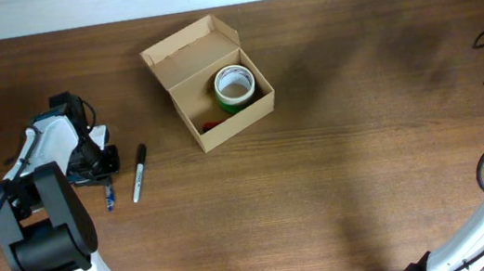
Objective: Pack container
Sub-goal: 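Lower the left gripper onto the blue pen and grasp it, then lift the blue pen with the left gripper and carry it to the box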
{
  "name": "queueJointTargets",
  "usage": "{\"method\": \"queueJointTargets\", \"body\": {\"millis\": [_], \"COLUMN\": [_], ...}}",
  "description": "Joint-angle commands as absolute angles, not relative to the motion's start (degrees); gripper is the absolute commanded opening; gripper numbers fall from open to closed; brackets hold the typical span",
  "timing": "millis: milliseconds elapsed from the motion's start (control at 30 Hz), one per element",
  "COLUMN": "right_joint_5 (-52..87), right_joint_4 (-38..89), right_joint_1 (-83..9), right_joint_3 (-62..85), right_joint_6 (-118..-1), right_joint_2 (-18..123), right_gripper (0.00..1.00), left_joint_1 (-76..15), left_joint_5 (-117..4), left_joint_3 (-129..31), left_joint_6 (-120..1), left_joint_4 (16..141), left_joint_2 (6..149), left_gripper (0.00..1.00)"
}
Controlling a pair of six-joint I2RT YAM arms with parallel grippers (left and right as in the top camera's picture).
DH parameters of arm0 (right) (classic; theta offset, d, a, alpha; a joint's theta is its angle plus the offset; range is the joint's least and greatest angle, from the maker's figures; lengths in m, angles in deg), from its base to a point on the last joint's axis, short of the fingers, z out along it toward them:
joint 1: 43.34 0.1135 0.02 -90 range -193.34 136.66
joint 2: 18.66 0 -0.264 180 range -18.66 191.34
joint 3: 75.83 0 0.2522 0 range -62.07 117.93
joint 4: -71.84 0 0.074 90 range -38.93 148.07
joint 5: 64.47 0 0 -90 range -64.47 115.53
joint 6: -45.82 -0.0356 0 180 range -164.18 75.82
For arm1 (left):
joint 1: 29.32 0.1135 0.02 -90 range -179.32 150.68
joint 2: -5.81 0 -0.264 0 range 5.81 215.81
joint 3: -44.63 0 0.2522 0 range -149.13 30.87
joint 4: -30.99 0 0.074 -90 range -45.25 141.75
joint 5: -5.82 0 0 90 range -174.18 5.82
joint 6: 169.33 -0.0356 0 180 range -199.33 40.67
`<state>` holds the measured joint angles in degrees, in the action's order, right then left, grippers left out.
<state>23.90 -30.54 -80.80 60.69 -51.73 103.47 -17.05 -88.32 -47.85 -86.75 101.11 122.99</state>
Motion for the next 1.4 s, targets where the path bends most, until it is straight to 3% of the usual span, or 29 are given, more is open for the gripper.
{"method": "queueJointTargets", "body": {"millis": [0,267,667,867,1100,1367], "right_joint_5": [23.4,23.4,23.4,23.4,23.4,23.4], "right_joint_4": [-30.5,-30.6,-30.5,-30.5,-30.6,-30.5], "right_joint_1": [-80.8,-80.8,-80.8,-80.8,-80.8,-80.8], "right_joint_3": [60.4,60.4,60.4,60.4,60.4,60.4], "right_joint_6": [-52.0,-52.0,-52.0,-52.0,-52.0,-52.0], "right_joint_2": [103.6,103.6,103.6,103.6,103.6,103.6], "right_gripper": [0.99,0.99,0.99,0.99,0.99,0.99], "left_joint_1": [-17.0,-17.0,-23.5,-35.6,-49.6,-53.4], "left_joint_5": [-91.5,-93.5,-72.9,-72.7,-83.2,-82.6], "left_joint_3": [-50.0,-73.1,-111.4,-113.2,-113.2,-113.2], "left_joint_6": [-86.5,-90.3,-109.2,-117.7,-118.9,-119.1], "left_joint_4": [102.5,115.2,119.5,125.0,128.5,131.0], "left_joint_2": [124.7,124.7,124.7,125.5,130.7,137.7], "left_gripper": [0.02,0.02,0.02,0.02,0.02,0.02]}}
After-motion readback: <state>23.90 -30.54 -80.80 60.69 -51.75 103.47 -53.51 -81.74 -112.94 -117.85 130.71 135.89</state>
